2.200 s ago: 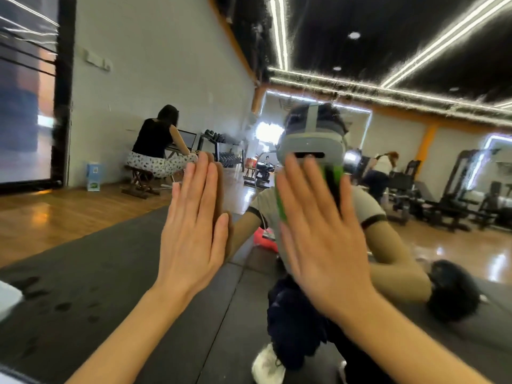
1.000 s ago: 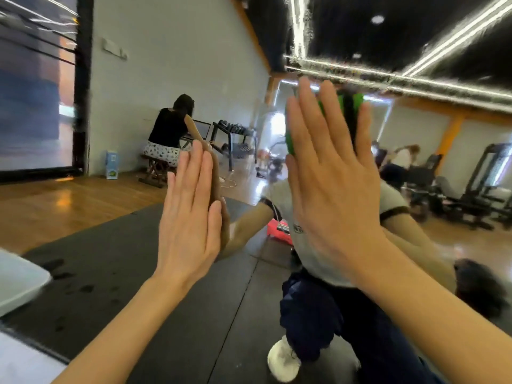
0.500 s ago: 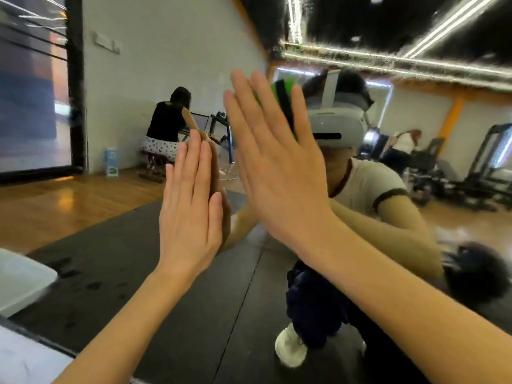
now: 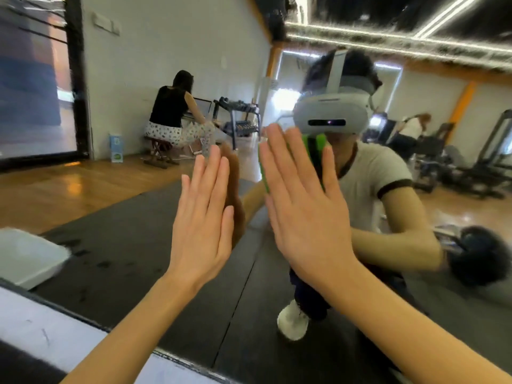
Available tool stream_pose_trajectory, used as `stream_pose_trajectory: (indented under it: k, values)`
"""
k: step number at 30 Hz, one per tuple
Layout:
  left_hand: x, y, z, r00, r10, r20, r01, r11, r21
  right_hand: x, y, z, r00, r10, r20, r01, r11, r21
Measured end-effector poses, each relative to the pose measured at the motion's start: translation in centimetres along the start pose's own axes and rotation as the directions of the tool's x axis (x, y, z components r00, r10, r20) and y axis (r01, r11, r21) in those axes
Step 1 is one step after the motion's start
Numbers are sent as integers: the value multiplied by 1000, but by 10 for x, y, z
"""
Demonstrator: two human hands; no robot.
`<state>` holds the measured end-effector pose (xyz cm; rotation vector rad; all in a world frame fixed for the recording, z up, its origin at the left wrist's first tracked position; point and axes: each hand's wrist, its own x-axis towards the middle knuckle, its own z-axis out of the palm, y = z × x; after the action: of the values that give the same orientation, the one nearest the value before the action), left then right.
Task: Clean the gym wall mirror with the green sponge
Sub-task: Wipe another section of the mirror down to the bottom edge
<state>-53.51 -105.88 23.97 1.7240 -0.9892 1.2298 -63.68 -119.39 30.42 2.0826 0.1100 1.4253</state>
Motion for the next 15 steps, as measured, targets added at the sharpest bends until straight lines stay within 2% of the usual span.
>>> stream_pose_trajectory:
  k: [4, 6, 7, 9, 11, 12, 13, 15]
  values:
    - [-25, -9, -1, 999, -3, 43, 2, 1000, 30, -113, -31, 7, 938, -269, 217, 276, 961, -3]
    - [-30, -15, -1, 997, -2, 77, 0, 999, 38, -108, -24, 3, 928, -317, 198, 320, 947, 17]
    - [-32, -17, 1, 996, 1, 87, -5, 999, 42, -89, -17, 1, 943, -298, 150, 300, 954, 12]
    - [-33, -20, 4, 997, 10, 79, -15, 998, 61, -34, 4, -3, 992, -124, 33, 124, 992, 8]
    - [-32, -21, 8, 998, 6, 60, -11, 996, 84, 16, 23, -6, 996, 54, -76, -52, 998, 25]
    - [-32, -21, 9, 999, 0, 53, -5, 996, 87, 29, 26, -5, 989, 97, -112, -94, 995, 30]
    - [-32, -20, 10, 999, -2, 48, -2, 996, 85, 30, 24, -3, 986, 105, -128, -102, 994, 27]
    - [-34, -21, 11, 999, 7, 49, -11, 997, 79, -3, 3, 5, 998, 28, -59, -28, 1000, 5]
